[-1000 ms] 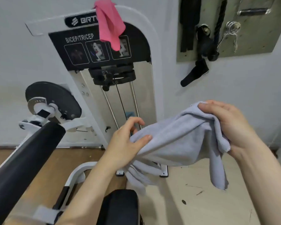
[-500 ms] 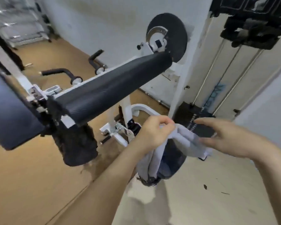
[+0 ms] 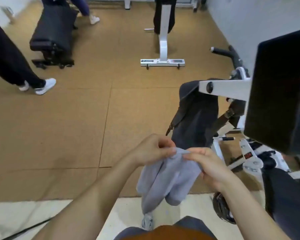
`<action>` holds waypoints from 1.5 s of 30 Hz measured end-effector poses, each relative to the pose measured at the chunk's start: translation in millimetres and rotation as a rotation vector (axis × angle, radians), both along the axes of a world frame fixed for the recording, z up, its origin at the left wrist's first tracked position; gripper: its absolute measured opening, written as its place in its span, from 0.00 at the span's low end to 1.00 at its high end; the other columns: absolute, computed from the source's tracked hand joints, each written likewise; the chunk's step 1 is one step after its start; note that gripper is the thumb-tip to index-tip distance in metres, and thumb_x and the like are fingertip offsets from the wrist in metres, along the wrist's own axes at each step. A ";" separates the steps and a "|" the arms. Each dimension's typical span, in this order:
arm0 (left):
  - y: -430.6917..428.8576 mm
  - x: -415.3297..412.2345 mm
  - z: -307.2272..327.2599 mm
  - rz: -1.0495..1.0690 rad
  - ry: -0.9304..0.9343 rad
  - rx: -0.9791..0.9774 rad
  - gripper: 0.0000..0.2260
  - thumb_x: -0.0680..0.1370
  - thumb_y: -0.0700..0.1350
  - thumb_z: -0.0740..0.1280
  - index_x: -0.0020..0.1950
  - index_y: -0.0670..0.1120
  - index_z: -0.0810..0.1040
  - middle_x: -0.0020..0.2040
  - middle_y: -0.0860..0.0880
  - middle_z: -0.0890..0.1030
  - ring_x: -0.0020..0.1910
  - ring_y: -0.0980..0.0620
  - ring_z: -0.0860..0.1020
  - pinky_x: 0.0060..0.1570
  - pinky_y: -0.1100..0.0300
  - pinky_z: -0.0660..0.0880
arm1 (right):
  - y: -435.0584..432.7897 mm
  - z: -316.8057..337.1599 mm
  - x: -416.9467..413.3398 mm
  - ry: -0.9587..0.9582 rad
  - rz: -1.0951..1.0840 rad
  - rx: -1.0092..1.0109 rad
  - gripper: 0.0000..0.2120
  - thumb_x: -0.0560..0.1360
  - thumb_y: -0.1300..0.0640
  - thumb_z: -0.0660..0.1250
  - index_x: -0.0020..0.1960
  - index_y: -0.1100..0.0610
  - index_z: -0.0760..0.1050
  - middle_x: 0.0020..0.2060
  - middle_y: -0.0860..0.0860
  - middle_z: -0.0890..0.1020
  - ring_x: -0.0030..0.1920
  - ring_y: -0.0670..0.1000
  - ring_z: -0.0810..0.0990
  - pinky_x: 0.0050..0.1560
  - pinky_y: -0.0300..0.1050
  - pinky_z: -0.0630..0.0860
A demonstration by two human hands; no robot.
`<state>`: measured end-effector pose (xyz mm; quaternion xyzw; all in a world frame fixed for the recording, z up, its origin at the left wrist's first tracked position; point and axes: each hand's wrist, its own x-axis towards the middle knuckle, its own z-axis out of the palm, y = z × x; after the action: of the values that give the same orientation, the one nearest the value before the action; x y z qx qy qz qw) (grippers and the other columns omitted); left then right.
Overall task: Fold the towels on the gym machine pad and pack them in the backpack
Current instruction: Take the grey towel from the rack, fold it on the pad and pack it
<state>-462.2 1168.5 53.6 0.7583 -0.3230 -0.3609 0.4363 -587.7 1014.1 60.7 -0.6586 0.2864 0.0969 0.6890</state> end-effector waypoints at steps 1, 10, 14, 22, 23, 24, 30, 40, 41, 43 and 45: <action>15.8 16.7 -3.0 0.093 -0.053 0.017 0.04 0.77 0.43 0.69 0.43 0.50 0.80 0.40 0.56 0.80 0.40 0.61 0.77 0.43 0.65 0.72 | 10.7 0.2 23.7 -0.011 0.026 0.002 0.10 0.75 0.58 0.69 0.46 0.65 0.83 0.42 0.68 0.80 0.42 0.58 0.76 0.43 0.50 0.71; 87.8 152.3 8.7 0.316 0.192 -0.045 0.32 0.74 0.66 0.66 0.44 0.33 0.76 0.37 0.45 0.71 0.35 0.49 0.67 0.36 0.53 0.62 | 29.4 25.6 223.1 -0.119 -0.195 0.268 0.04 0.75 0.60 0.69 0.42 0.60 0.76 0.35 0.51 0.78 0.38 0.48 0.78 0.39 0.40 0.75; 82.0 231.3 28.3 0.244 0.299 -0.112 0.19 0.74 0.55 0.72 0.47 0.38 0.81 0.37 0.44 0.80 0.34 0.51 0.76 0.33 0.60 0.71 | -6.0 28.7 302.4 -0.189 -0.222 0.128 0.06 0.74 0.58 0.71 0.40 0.56 0.77 0.35 0.49 0.76 0.39 0.47 0.77 0.40 0.41 0.73; -12.5 385.5 54.4 0.306 0.509 -0.330 0.10 0.82 0.46 0.59 0.53 0.40 0.75 0.39 0.48 0.79 0.37 0.54 0.77 0.38 0.64 0.73 | -53.3 18.1 427.5 -0.259 0.052 -0.345 0.17 0.77 0.54 0.68 0.65 0.42 0.73 0.63 0.46 0.72 0.62 0.43 0.72 0.59 0.46 0.72; -25.5 403.9 57.1 0.317 0.519 -0.339 0.08 0.83 0.44 0.59 0.52 0.41 0.74 0.39 0.48 0.79 0.38 0.54 0.77 0.39 0.64 0.74 | -52.7 20.3 437.8 -0.271 0.084 -0.197 0.18 0.77 0.52 0.67 0.66 0.42 0.72 0.64 0.46 0.74 0.63 0.43 0.74 0.60 0.47 0.74; -38.7 420.9 59.7 0.348 0.532 -0.349 0.07 0.83 0.42 0.59 0.52 0.42 0.74 0.39 0.49 0.79 0.38 0.54 0.77 0.40 0.64 0.75 | -52.3 20.5 447.2 -0.266 0.077 -0.066 0.18 0.78 0.50 0.65 0.67 0.42 0.72 0.64 0.48 0.75 0.63 0.44 0.75 0.60 0.49 0.76; -117.6 510.8 72.2 0.439 0.753 -0.530 0.07 0.82 0.36 0.56 0.51 0.44 0.73 0.35 0.49 0.79 0.35 0.55 0.79 0.36 0.63 0.76 | -83.9 2.0 507.3 0.201 -0.119 0.051 0.26 0.77 0.31 0.51 0.60 0.47 0.76 0.52 0.49 0.83 0.55 0.50 0.80 0.56 0.51 0.75; -240.1 683.7 77.6 0.291 1.262 -0.698 0.17 0.81 0.42 0.56 0.68 0.42 0.73 0.65 0.38 0.76 0.64 0.42 0.75 0.66 0.47 0.70 | -200.9 -15.1 674.2 -0.171 -0.724 0.661 0.19 0.80 0.46 0.60 0.63 0.57 0.77 0.57 0.56 0.83 0.58 0.55 0.81 0.63 0.54 0.74; -245.2 704.2 75.1 0.302 1.237 -0.713 0.16 0.79 0.42 0.55 0.63 0.40 0.75 0.60 0.38 0.79 0.60 0.42 0.78 0.63 0.48 0.73 | -221.1 -1.6 689.8 -0.189 -0.714 0.591 0.20 0.81 0.47 0.60 0.65 0.58 0.76 0.61 0.56 0.81 0.61 0.54 0.79 0.67 0.52 0.70; -256.4 744.8 72.7 0.312 1.178 -0.649 0.15 0.77 0.44 0.56 0.53 0.39 0.80 0.54 0.38 0.81 0.56 0.41 0.80 0.59 0.48 0.75 | -262.0 29.6 712.1 -0.080 -0.639 0.179 0.19 0.81 0.46 0.60 0.61 0.58 0.79 0.56 0.54 0.83 0.56 0.51 0.81 0.61 0.47 0.73; -277.6 780.1 69.1 0.319 1.071 -0.459 0.18 0.81 0.50 0.58 0.46 0.41 0.84 0.54 0.38 0.82 0.57 0.41 0.80 0.62 0.45 0.73 | -299.2 59.0 725.0 0.121 -0.506 -0.399 0.22 0.80 0.44 0.59 0.43 0.61 0.80 0.41 0.53 0.84 0.43 0.52 0.81 0.44 0.45 0.72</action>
<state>317.9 890.8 122.7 0.3967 -0.0105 -0.5439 0.7394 137.3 714.9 119.7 -0.6818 0.4946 -0.0965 0.5302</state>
